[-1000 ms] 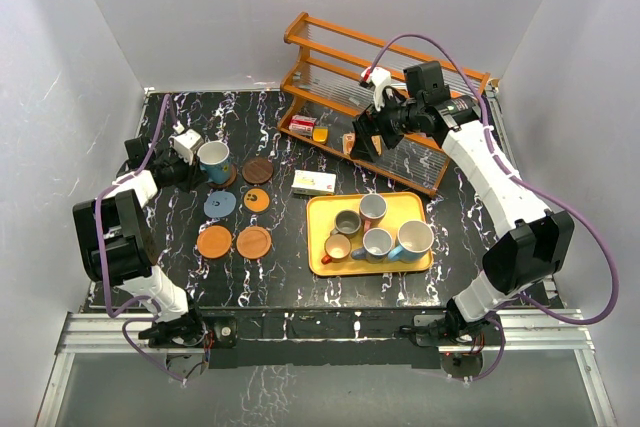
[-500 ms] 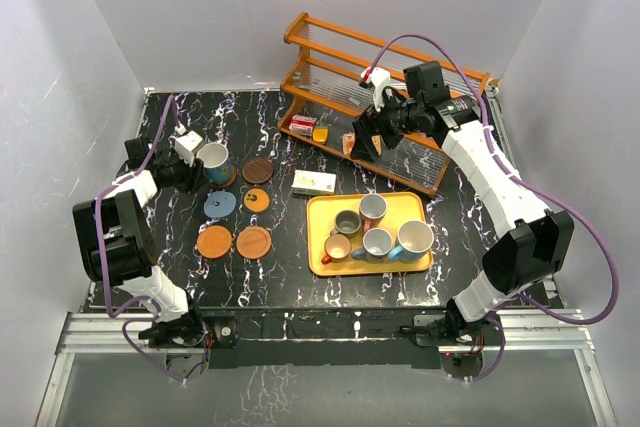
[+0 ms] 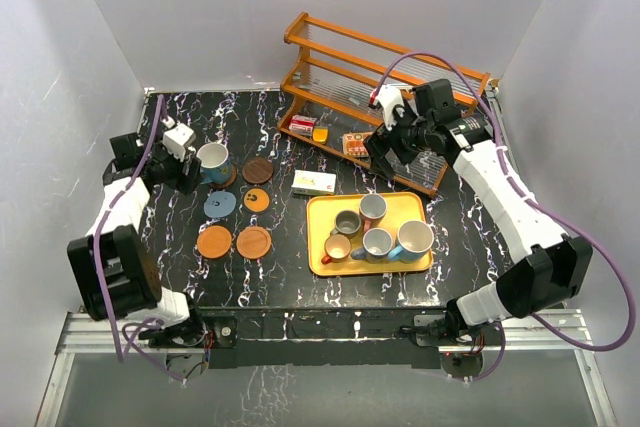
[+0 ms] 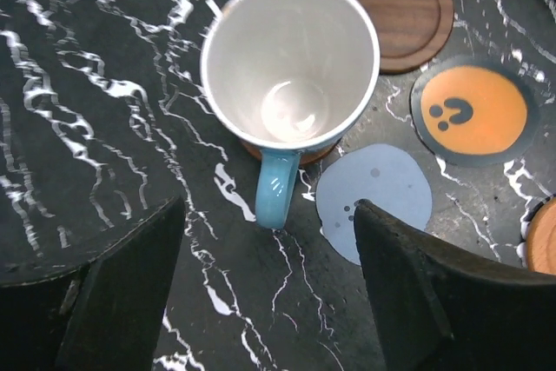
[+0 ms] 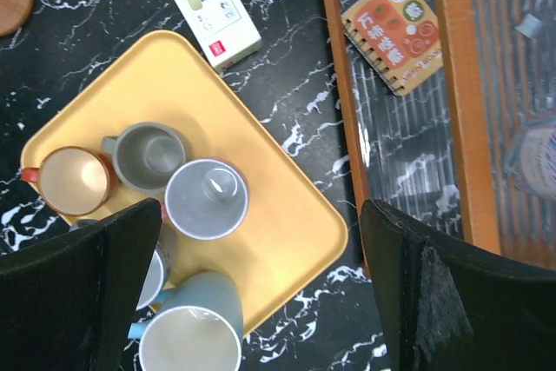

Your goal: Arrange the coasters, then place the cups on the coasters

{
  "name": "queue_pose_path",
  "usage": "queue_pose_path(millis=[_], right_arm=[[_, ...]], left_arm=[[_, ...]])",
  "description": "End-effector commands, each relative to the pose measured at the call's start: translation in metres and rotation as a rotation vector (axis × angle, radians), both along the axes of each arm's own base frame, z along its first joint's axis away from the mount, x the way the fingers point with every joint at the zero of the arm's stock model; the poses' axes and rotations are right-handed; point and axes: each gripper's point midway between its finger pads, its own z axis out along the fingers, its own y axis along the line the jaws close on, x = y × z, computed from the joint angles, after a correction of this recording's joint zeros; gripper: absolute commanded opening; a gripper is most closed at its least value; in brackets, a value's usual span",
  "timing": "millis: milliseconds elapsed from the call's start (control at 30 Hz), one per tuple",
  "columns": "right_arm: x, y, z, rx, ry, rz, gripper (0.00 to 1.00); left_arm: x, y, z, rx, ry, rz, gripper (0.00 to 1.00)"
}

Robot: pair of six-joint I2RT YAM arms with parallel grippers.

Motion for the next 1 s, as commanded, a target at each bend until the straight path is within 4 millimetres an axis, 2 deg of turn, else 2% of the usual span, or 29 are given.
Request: queue_pose_path(millis=[0, 100, 267, 467, 533, 733, 867, 967], right_arm=[[-0.002, -0.019, 0.011, -0.076, -0.078, -0.027, 0.98], [-0.009, -0.03, -0.002, -0.127, -0.049, -0.057, 0.98], [-0.014, -0.056, -0.013, -0.187, -0.031, -0.138, 0.98], [-0.044, -0.084, -0.033, -0.243, 0.059, -0.166, 0.96], [-0.055, -0.09, -0.04, -0.273, 0.084, -0.161, 0.95], [-0.086, -0.099, -0.059, -0.319, 0.129, -0.1, 0.94], [-0.102, -0.104, -0.079, -0.348, 0.179, -0.069, 0.92], [-0.103, -0.108, -0.098, -0.377, 0.219, -0.072, 0.88]], left_arm=[[-0.008, 0.006, 0.046, 0.003, -0.076, 0.104, 0.81], [-0.011, 0.005, 0.065, -0.042, -0.077, 0.165, 0.87], [-0.008, -0.009, 0.088, -0.208, 0.026, 0.209, 0.95], [-0.004, -0.035, 0.105, -0.263, 0.056, 0.161, 0.96], [-0.004, -0.048, 0.103, -0.23, 0.054, 0.122, 0.96], [-0.001, -0.085, 0.073, -0.105, 0.073, -0.001, 0.96], [0.003, -0.102, 0.073, -0.097, 0.076, -0.044, 0.97], [0.007, -0.111, 0.072, -0.081, 0.092, -0.053, 0.97]])
